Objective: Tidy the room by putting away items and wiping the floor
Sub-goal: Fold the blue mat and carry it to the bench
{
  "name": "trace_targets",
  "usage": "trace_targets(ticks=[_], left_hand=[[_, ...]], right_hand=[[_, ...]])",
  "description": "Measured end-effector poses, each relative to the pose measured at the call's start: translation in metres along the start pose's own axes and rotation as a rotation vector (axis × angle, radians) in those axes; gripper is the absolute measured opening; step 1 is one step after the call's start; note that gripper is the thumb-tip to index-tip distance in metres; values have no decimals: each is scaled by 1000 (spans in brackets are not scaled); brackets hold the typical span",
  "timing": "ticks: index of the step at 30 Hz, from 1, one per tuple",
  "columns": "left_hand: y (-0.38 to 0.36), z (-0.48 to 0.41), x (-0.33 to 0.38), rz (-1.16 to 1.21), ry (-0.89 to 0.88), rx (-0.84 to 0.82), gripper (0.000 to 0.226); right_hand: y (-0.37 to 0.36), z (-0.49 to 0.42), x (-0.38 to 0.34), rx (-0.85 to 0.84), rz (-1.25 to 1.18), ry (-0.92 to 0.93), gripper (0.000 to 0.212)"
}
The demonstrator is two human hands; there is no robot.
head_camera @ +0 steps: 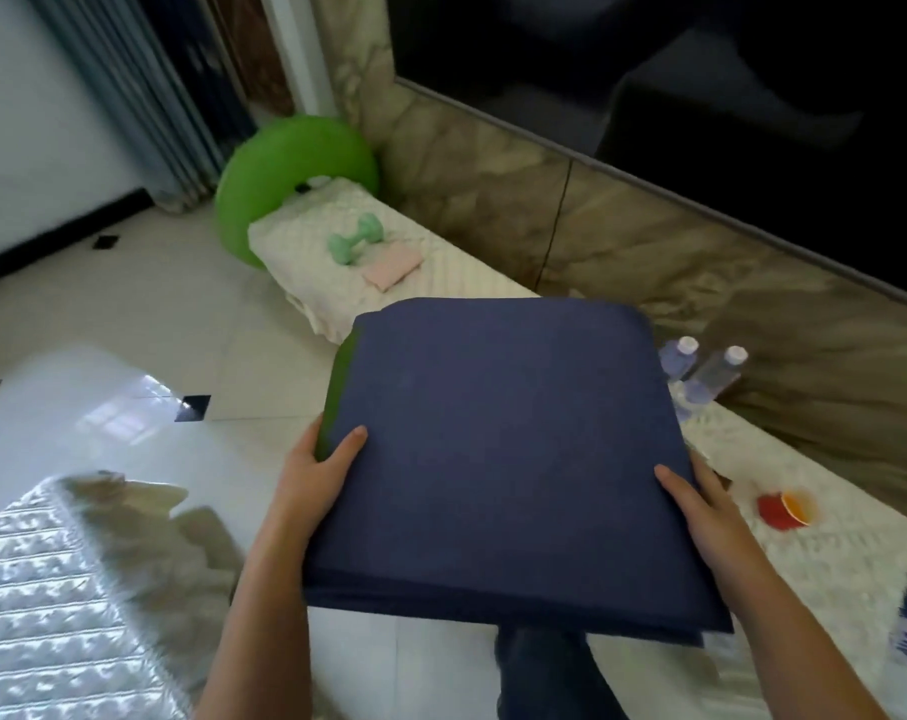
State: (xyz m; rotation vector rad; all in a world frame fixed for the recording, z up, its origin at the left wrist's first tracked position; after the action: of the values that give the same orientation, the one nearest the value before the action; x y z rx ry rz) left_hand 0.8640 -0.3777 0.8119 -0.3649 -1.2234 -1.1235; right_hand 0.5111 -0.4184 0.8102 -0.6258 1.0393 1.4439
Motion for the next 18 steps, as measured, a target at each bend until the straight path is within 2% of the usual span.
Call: trace_targets(ticks=[11,15,18], left_hand=[[-65,-212,73,26,105,7,33],[-93,-276,90,11,137,-33,43],[-115,-326,96,-26,142,-105,43]], right_hand=[[-87,-219,-82,-66,34,-24,46],[-103,-271,-100,-15,24,-66,50],[-119,-298,-100,34,-21,-99,43]])
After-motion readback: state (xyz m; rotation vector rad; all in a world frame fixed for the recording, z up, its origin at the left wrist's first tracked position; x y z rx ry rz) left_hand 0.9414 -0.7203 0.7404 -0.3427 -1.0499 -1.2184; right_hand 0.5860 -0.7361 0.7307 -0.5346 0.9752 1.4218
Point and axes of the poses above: each hand's wrist, its own z-axis away from the middle knuckle, its own y-axis out of the back of the hand, x = y × z, the point moved 2 cm from there along -z, towards the middle knuckle, and after that the axes turned 4 degrees about x, right-handed, at the moved point
